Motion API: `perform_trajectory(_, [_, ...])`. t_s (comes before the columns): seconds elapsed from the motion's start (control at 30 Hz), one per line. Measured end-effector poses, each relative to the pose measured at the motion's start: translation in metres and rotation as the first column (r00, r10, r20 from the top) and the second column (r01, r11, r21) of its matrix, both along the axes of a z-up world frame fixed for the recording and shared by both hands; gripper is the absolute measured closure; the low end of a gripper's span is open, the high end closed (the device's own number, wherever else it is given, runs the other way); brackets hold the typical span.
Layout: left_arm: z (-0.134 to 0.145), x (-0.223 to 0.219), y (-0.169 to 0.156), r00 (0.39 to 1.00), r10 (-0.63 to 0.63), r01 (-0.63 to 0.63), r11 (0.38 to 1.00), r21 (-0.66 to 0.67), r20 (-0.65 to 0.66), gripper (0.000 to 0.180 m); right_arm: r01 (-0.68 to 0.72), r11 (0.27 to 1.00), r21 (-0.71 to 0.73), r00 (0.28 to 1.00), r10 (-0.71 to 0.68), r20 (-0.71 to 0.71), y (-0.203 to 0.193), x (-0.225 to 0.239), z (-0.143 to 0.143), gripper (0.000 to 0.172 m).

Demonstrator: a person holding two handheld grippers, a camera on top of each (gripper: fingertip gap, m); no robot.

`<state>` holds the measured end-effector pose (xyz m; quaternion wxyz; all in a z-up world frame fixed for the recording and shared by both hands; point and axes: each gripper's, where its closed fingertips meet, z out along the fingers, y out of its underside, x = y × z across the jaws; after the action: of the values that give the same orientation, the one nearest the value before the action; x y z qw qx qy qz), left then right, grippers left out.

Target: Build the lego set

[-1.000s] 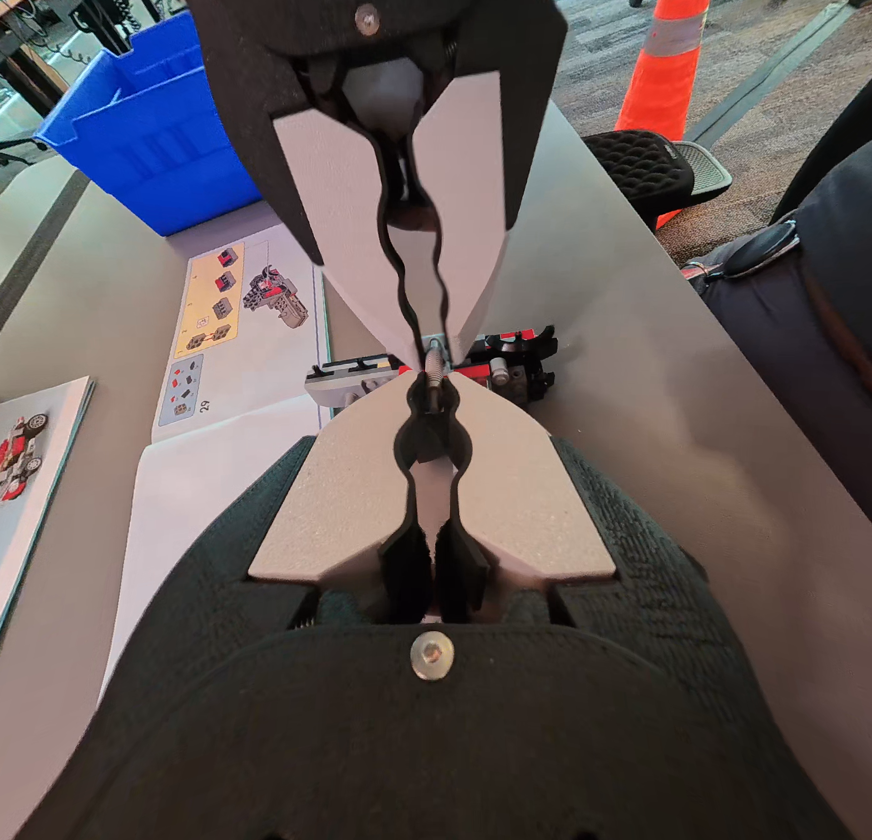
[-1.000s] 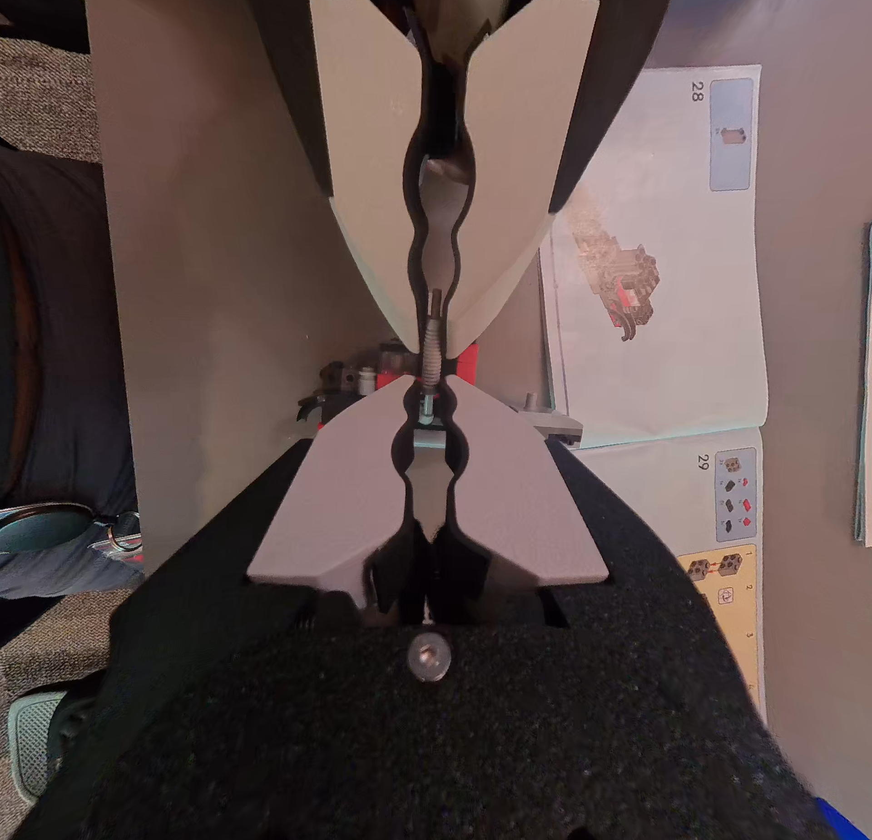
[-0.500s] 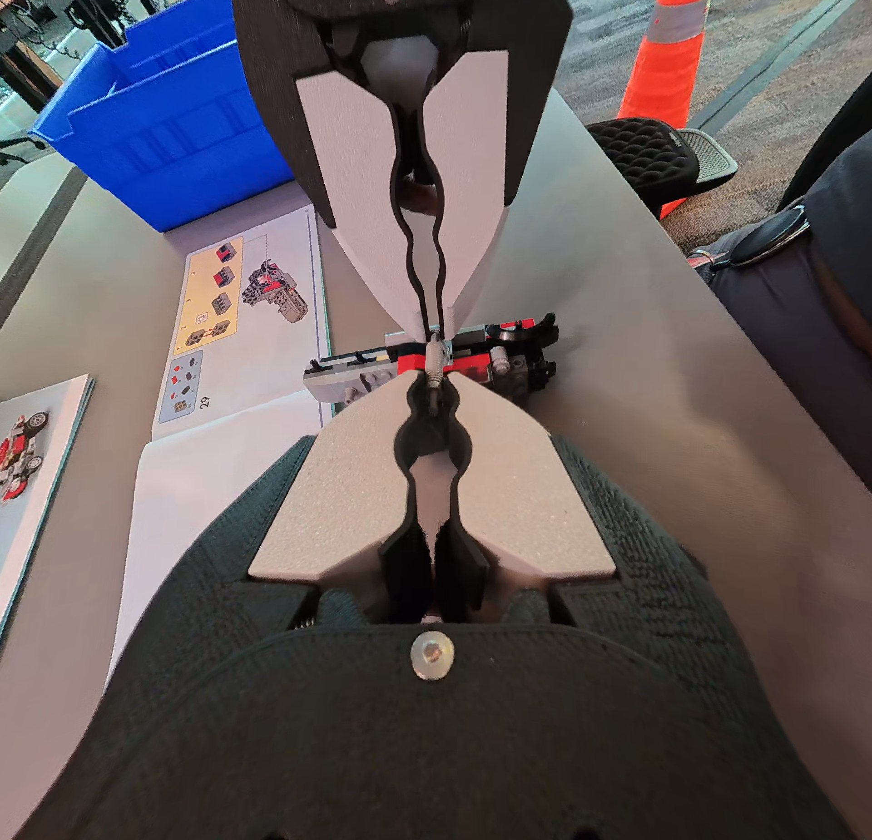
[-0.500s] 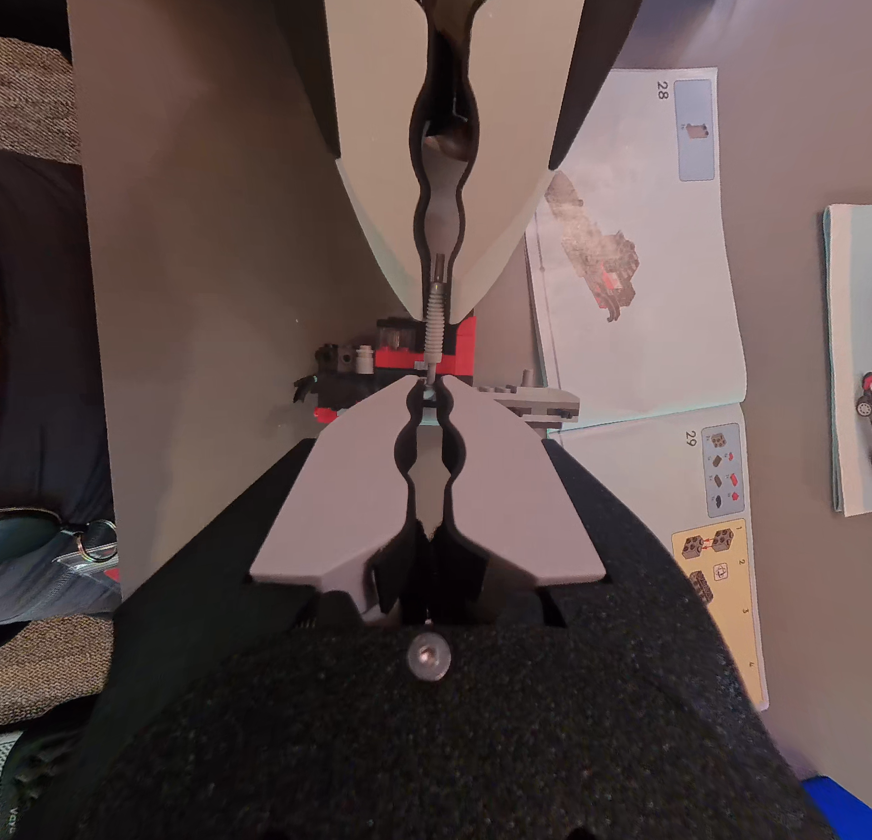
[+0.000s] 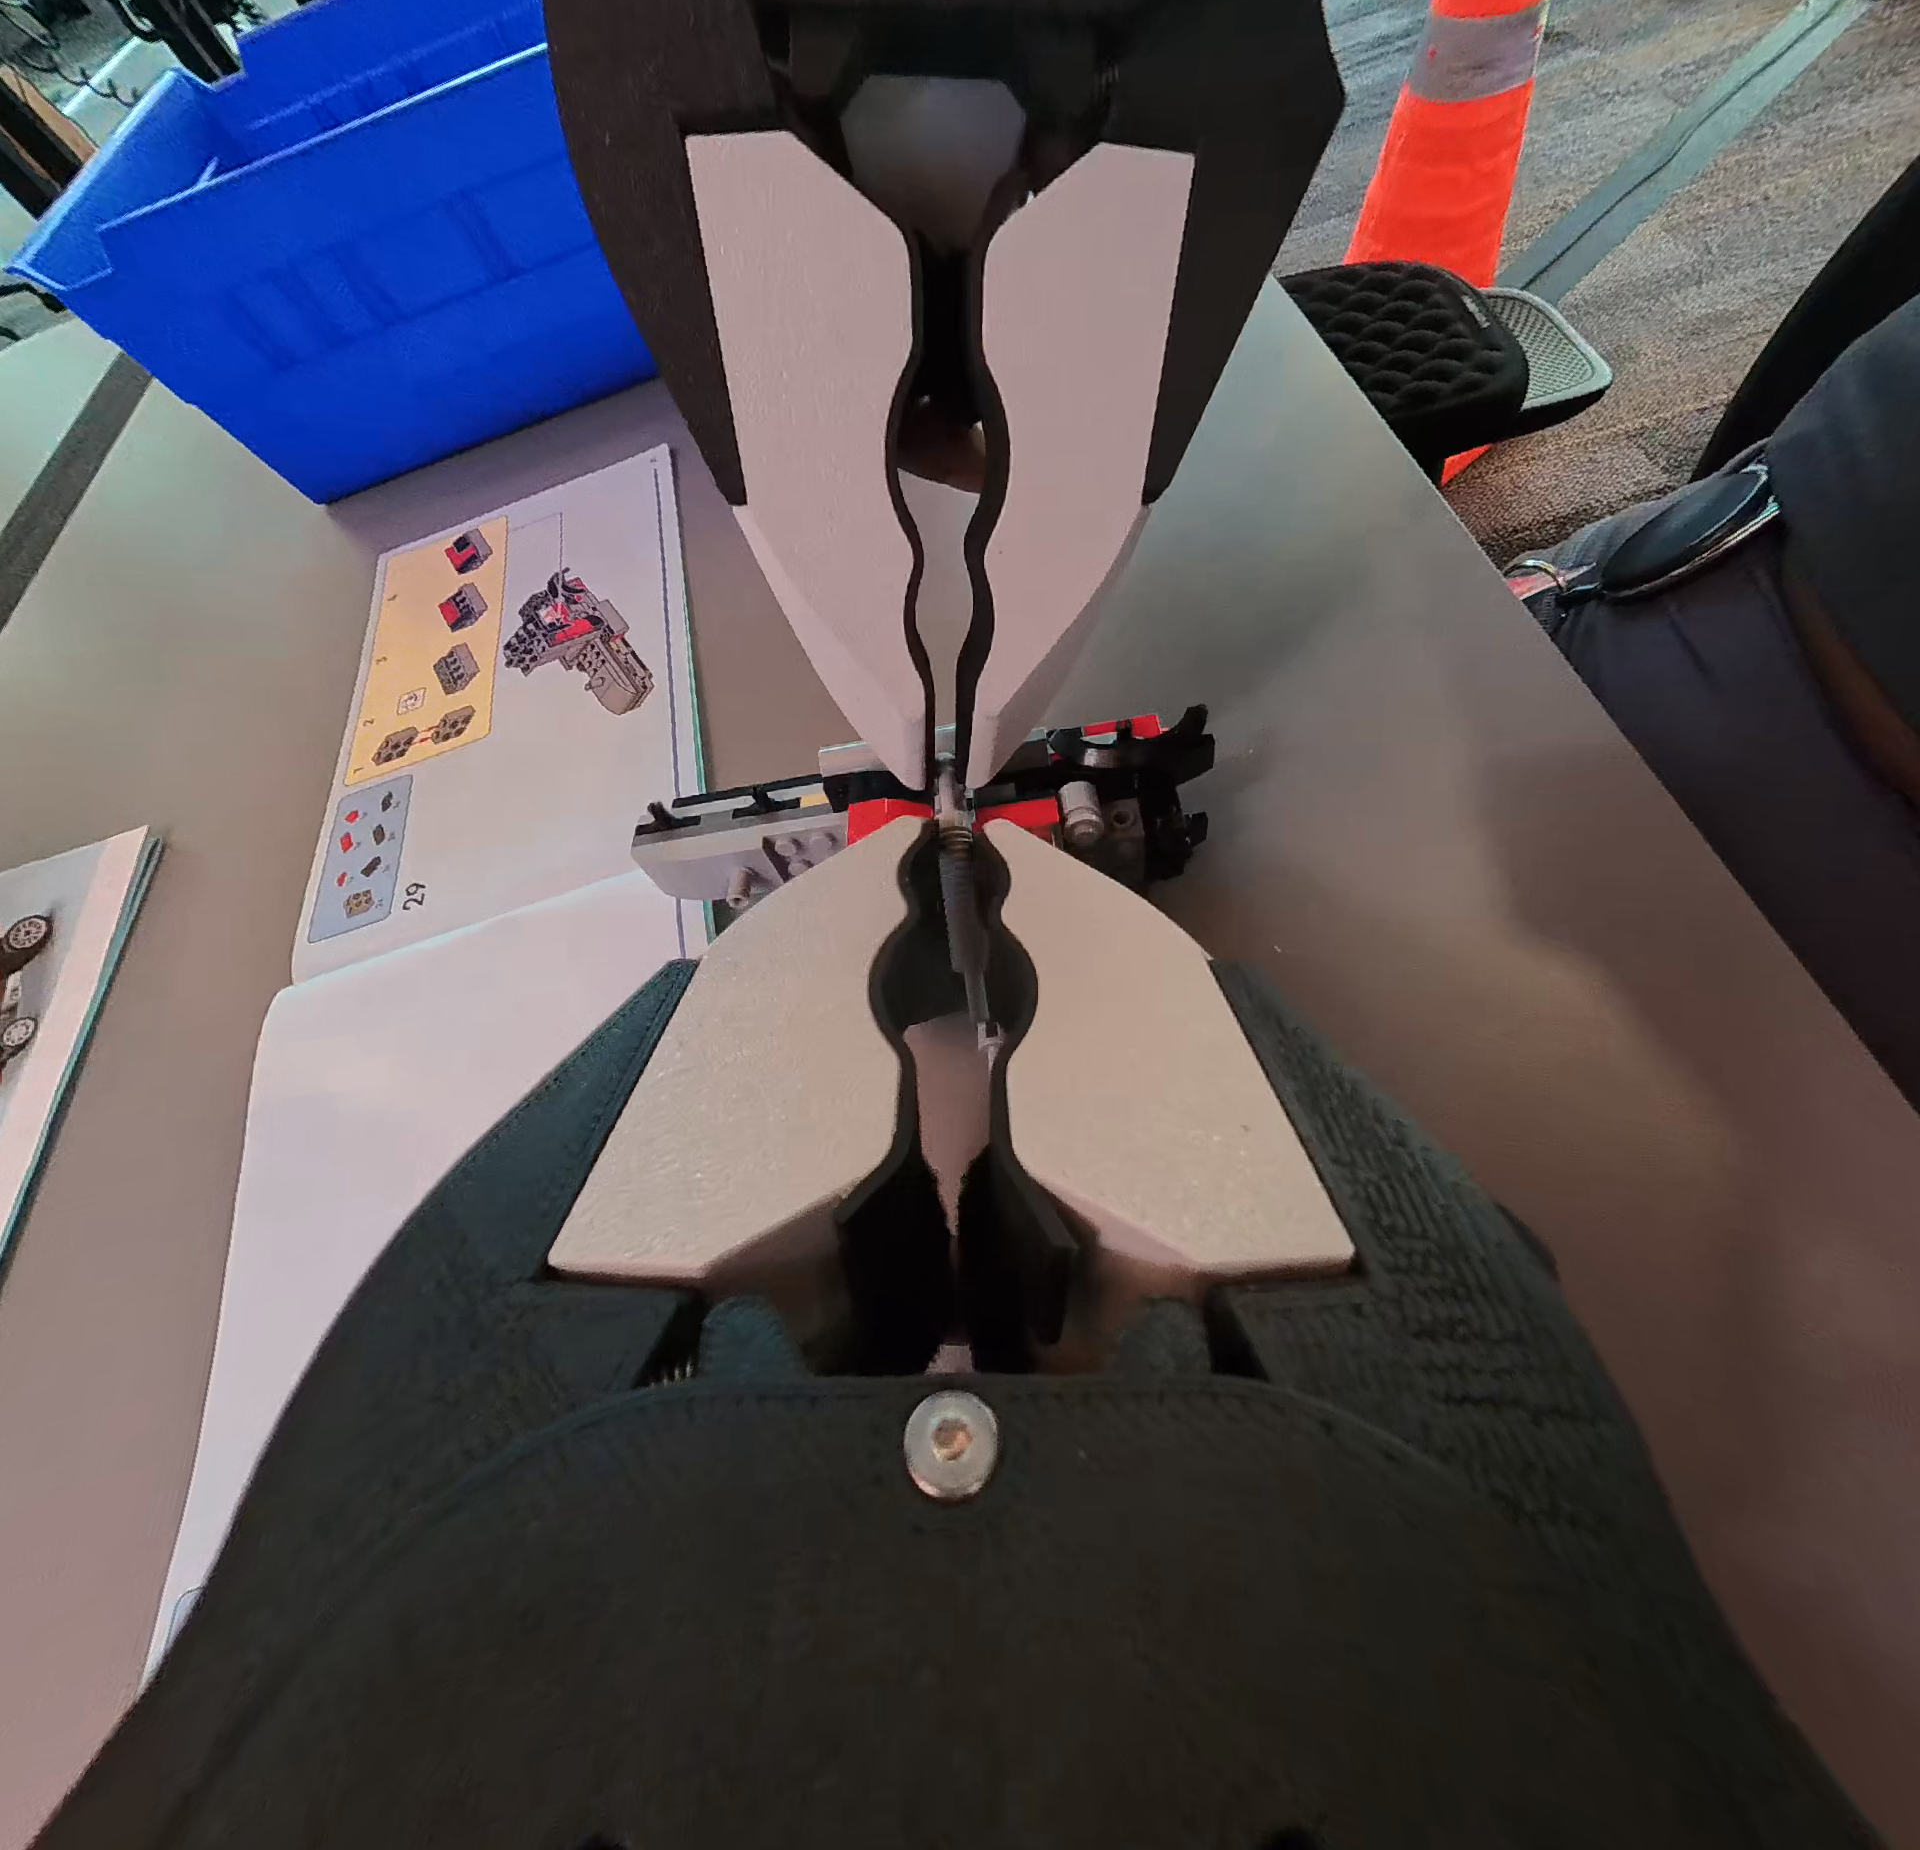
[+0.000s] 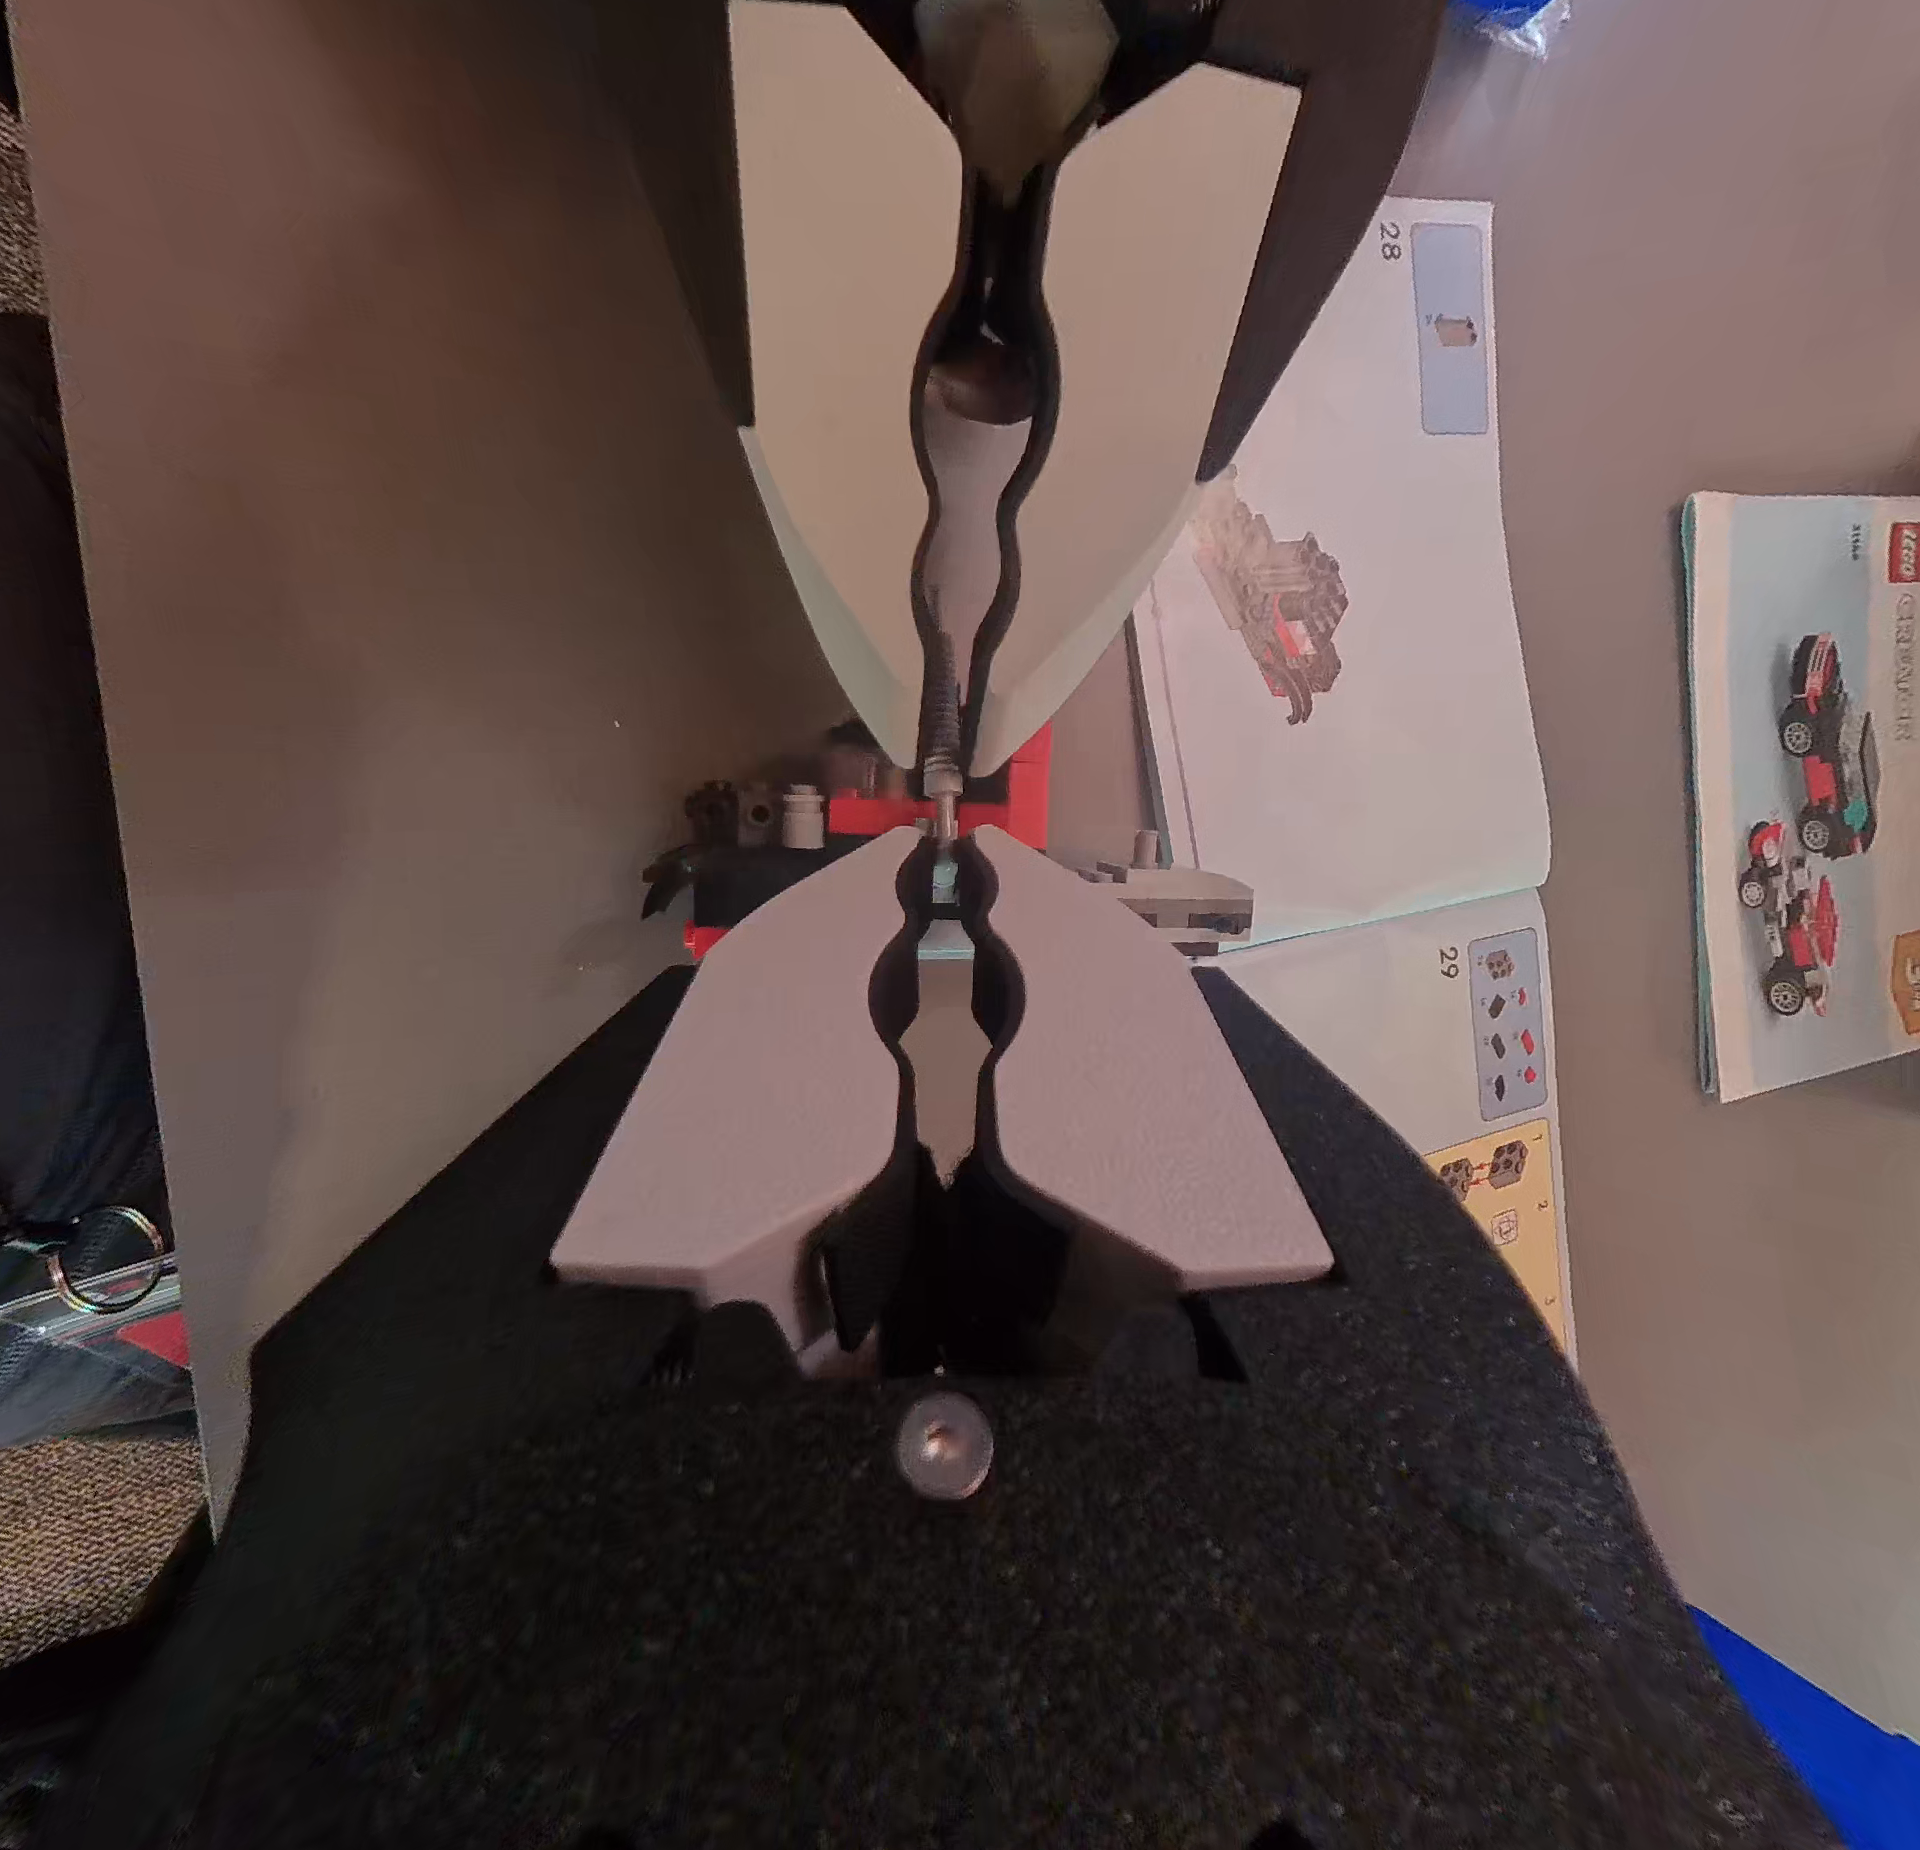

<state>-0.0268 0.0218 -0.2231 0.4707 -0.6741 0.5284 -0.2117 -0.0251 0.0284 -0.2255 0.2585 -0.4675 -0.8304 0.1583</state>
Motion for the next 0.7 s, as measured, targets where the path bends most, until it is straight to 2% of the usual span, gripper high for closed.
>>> perform_trajectory(0.13, [0.0008,0.0011,0.0016,1.0,0.009,-0.009,1.0,0.021,-0.013,0.174,0.009,1.0,-0.024,1.0,-0.01,-0.02,0.0009,0.0009,0.0003,0.167])
perform_trajectory(0.23, [0.0016,-0.0012,0.0043,0.999,0.031,-0.031,0.999,0.014,-0.011,0.157,0.031,0.997,-0.066,0.997,-0.035,-0.067,0.0028,0.0013,0.0022,0.167])
perform_trajectory(0.4, [0.0027,0.0012,0.0043,1.0,0.024,-0.024,1.0,0.0,0.013,0.164,0.055,0.987,-0.148,0.984,-0.078,-0.158,0.0032,0.0022,0.0071,0.167])
perform_trajectory(0.5, [0.0021,0.0035,0.0038,1.0,0.015,-0.015,1.0,0.004,0.009,0.173,0.054,0.987,-0.153,0.983,-0.08,-0.164,0.0014,0.0028,0.0043,0.167])
perform_trajectory(0.7, [0.0003,0.0034,0.0066,1.0,0.026,-0.026,1.0,-0.006,-0.011,0.173,0.056,0.989,-0.136,0.982,-0.08,-0.173,0.0041,0.0028,0.0018,0.167])
